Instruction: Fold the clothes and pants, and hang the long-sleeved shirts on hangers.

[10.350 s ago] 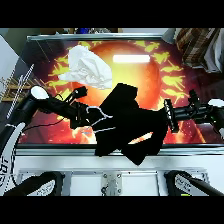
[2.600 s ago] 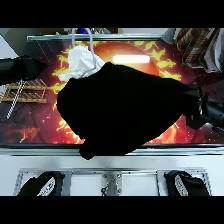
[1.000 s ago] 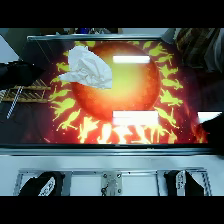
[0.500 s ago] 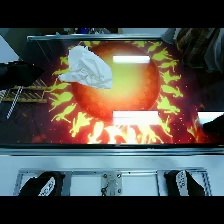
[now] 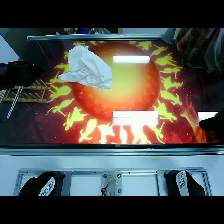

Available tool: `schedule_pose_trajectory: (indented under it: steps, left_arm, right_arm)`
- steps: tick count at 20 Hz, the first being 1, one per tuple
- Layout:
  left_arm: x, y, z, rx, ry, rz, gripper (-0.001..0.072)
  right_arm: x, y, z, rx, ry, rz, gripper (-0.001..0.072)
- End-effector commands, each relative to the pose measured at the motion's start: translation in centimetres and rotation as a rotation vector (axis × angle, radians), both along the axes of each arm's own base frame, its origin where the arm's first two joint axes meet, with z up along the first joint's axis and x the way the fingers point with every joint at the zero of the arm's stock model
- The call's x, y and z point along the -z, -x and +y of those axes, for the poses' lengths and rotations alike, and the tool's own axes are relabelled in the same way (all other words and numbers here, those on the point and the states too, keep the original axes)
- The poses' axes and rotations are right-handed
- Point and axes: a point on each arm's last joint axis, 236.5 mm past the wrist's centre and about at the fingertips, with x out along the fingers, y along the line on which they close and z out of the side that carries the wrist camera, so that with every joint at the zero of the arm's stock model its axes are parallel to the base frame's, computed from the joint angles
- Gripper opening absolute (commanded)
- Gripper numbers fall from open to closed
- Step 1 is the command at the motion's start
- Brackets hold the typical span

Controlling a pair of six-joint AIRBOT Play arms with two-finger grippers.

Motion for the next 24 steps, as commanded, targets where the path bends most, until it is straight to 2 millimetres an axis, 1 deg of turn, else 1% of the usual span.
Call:
schedule_pose_trajectory:
  steps: [1, 4, 8, 10, 19, 21, 24]
  left_arm:
    - [0.0, 0.0, 0.0, 0.003, -0.004, -0.004, 0.0021]
    - [0.0, 0.0, 0.0, 0.003, -0.004, -0.003, 0.002]
    - [0.0, 0.0, 0.0, 0.002, -0.004, -0.004, 0.002]
    - [0.0, 0.0, 0.0, 0.002, -0.004, -0.004, 0.0021]
    - [0.0, 0.0, 0.0, 0.002, -0.004, -0.004, 0.002]
    - [0.0, 0.0, 0.0, 0.002, -0.004, -0.005, 0.002]
    - [0.0, 0.0, 0.0, 0.002, -0.004, -0.005, 0.0021]
  right_arm:
    - [0.6, 0.2, -1.2, 0.032, -0.026, -0.006, 0.0011]
    - [1.3, 0.1, -2.4, 0.053, -0.042, 0.005, 0.0011]
    - [2.0, 1.1, -4.2, 0.107, -0.06, 0.014, 0.0011]
    - [2.2, 1.4, -4.7, 0.122, -0.063, 0.021, 0.0011]
    - [2.3, 2.3, -5.1, 0.145, -0.078, 0.001, 0.0015]
    - [2.8, 2.1, -5.4, 0.11, -0.113, -0.035, 0.0017]
    - [4.3, 1.5, -6.1, 0.074, -0.168, -0.063, 0.002]
